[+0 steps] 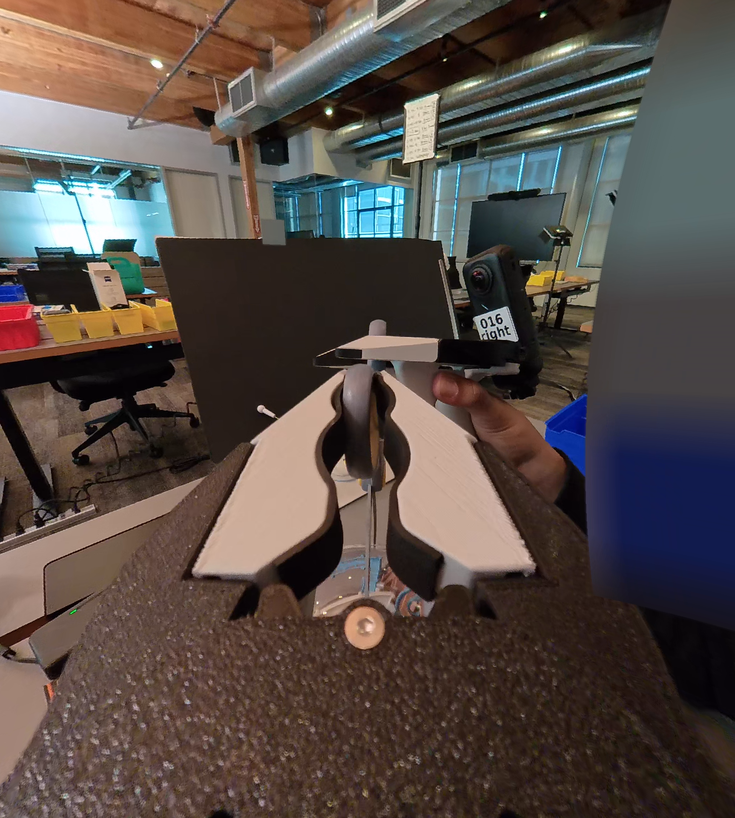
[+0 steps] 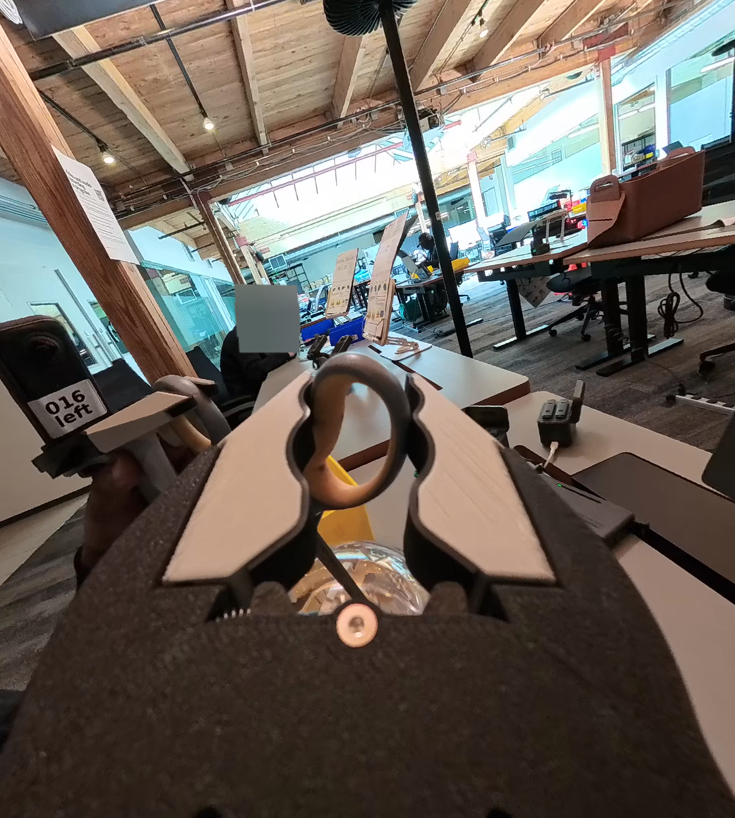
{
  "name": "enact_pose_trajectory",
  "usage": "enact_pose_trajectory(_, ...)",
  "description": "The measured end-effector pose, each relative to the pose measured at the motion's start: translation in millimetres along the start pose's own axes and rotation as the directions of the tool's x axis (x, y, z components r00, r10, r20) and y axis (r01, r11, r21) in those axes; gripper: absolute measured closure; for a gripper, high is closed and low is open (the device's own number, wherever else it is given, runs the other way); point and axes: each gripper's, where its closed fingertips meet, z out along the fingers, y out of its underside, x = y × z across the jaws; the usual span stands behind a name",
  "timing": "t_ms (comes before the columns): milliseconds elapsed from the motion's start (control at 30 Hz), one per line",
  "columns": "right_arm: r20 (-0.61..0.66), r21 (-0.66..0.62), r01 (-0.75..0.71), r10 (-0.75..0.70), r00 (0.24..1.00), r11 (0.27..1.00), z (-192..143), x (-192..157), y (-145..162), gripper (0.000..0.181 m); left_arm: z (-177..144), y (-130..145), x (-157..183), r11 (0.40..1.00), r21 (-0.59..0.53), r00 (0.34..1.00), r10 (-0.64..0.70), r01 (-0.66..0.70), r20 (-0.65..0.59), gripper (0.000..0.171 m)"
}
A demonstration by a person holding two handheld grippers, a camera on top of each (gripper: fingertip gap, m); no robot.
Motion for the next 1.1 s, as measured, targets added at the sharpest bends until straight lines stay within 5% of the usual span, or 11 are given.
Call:
enact_pose_trajectory(800,0.048,0.049,0.074,-0.076,0.996,0.996,2.9,-18.6,-10.4,0.144,5.8,-9.6,10.3,0.998,0.051,0.999,0.03,-0.028,-0.046,0.162)
enact_pose_trajectory(900,0.11,-0.041,0.039,-0.034,0.993,0.998,7.3,-34.0,6.9,0.146,14.2,4.5,4.7,0.997,-0.037,0.998,0.061,-0.062,-0.011,0.158)
enact_pose_trajectory(1100,0.126,-0.008,0.162,-0.159,0.979,0.987,1.6,-53.6,2.2,0.144,8.5,-3.4,17.8,0.999,0.003,0.997,0.047,-0.047,-0.067,0.16)
